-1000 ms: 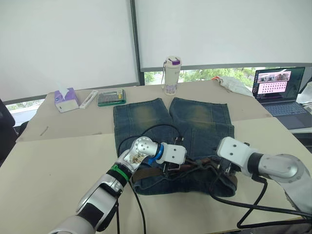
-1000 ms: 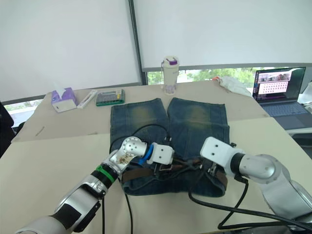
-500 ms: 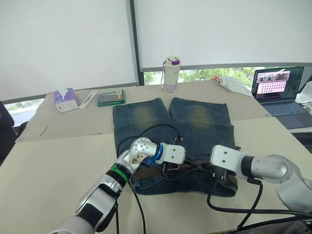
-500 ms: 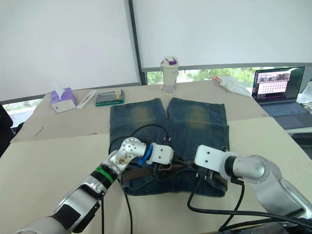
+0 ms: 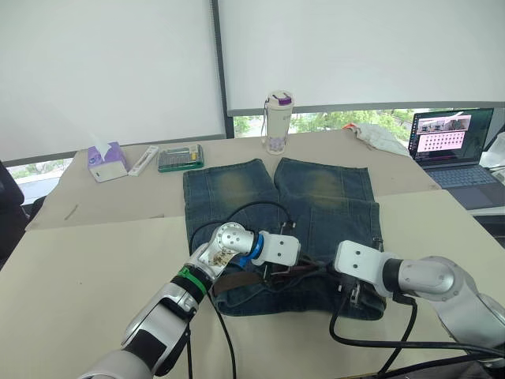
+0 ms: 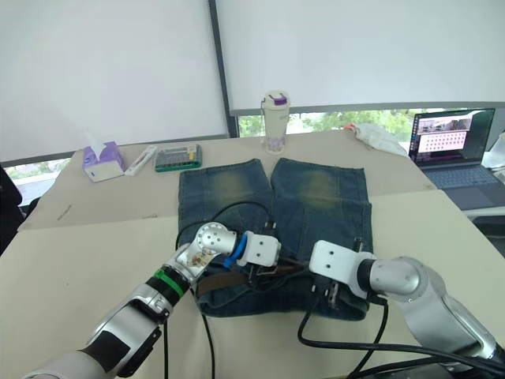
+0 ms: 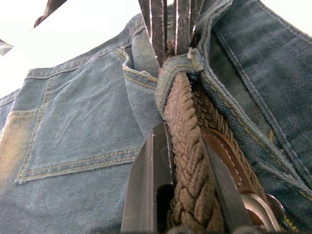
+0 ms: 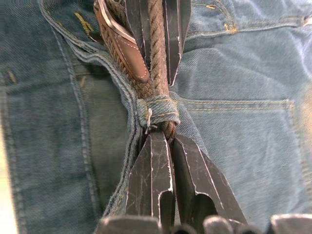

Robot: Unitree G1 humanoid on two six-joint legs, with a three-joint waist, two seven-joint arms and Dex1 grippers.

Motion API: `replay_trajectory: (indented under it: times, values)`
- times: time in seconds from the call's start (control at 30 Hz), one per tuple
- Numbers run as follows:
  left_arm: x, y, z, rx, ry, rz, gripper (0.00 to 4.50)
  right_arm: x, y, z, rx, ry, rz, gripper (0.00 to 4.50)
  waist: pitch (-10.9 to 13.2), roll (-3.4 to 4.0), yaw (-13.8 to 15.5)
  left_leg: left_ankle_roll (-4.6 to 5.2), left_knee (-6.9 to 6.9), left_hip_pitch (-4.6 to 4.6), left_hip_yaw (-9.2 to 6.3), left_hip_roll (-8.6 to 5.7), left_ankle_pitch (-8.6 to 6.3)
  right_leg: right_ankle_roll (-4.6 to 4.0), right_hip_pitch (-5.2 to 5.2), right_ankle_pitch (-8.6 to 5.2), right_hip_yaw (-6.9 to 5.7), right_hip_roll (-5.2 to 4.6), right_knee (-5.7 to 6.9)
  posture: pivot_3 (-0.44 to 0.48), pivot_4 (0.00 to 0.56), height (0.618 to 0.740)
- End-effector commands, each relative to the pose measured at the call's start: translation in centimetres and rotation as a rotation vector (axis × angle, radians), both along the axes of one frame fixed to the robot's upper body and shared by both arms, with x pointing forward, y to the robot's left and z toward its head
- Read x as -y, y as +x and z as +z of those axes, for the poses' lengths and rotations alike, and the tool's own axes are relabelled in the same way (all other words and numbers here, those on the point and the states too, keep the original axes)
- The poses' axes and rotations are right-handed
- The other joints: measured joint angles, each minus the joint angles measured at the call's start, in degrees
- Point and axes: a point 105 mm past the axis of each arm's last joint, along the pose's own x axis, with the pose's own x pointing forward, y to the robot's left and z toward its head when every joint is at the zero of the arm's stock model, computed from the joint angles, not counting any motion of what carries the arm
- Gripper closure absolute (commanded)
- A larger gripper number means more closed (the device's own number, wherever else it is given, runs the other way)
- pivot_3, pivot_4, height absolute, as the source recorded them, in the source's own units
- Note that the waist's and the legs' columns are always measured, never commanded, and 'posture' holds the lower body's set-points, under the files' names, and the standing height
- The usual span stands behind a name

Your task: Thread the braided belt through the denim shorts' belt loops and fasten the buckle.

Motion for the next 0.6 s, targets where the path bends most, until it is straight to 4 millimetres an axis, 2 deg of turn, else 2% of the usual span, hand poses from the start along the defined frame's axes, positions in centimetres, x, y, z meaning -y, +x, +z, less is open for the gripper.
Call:
replay_trajectory:
  times: [0.03, 0.07, 0.2, 0.3, 0.5, 0.6]
  values:
    - [-0.7, 0.0, 1.3, 0.048, -0.029, -0.024, 4.50, 0.1, -0.2, -0.3, 0.001, 0.044, -0.058, 3.13, 0.0, -0.01, -0.1, -0.01, 0.00, 0.00, -0.01, 0.02, 0.01, -0.01, 0.00, 0.00, 0.00, 0.02, 0.01, 0.000, 0.150, 0.740]
    - [-0.9, -0.1, 1.2, 0.051, -0.026, -0.027, 4.50, 0.7, 0.1, -0.8, 0.015, 0.015, -0.088, 3.13, 0.0, 0.00, -0.2, -0.01, 0.00, 0.03, 0.01, 0.02, 0.01, -0.01, 0.00, 0.00, 0.02, 0.02, 0.02, 0.000, 0.150, 0.740]
    - [-2.2, -0.3, 1.0, 0.074, 0.009, -0.044, 4.50, 1.0, -0.8, -5.1, -0.108, -0.014, -0.129, 3.13, 0.0, 0.01, -0.2, 0.01, 0.00, 0.05, 0.02, -0.01, 0.00, 0.00, 0.00, 0.00, 0.03, 0.01, 0.02, 0.000, 0.150, 0.740]
    - [-3.8, -0.1, 1.0, 0.065, 0.029, -0.025, 4.50, 1.0, -1.4, -7.0, -0.154, -0.019, -0.149, 3.13, 0.0, 0.00, -0.4, -0.05, -0.05, 0.12, 0.04, 0.04, 0.03, -0.01, 0.04, 0.00, 0.07, 0.07, 0.04, 0.000, 0.150, 0.740]
    - [-6.7, 0.2, 1.1, 0.032, 0.058, 0.030, 4.50, 1.0, -1.9, -8.3, -0.192, -0.007, -0.167, 3.13, -0.2, -0.23, -0.6, 0.06, -0.09, 0.29, 0.01, 0.06, -0.03, -0.01, 0.14, 0.00, 0.05, 0.12, 0.04, 0.000, 0.150, 0.740]
    - [-7.1, 0.9, 2.5, -0.130, -0.075, 0.143, 4.50, 0.8, -1.6, -8.0, -0.174, 0.016, -0.172, 3.13, -0.3, -0.29, -0.7, 0.10, -0.10, 0.30, -0.02, 0.08, -0.06, -0.01, 0.15, 0.00, 0.04, 0.15, 0.05, 0.000, 0.150, 0.740]
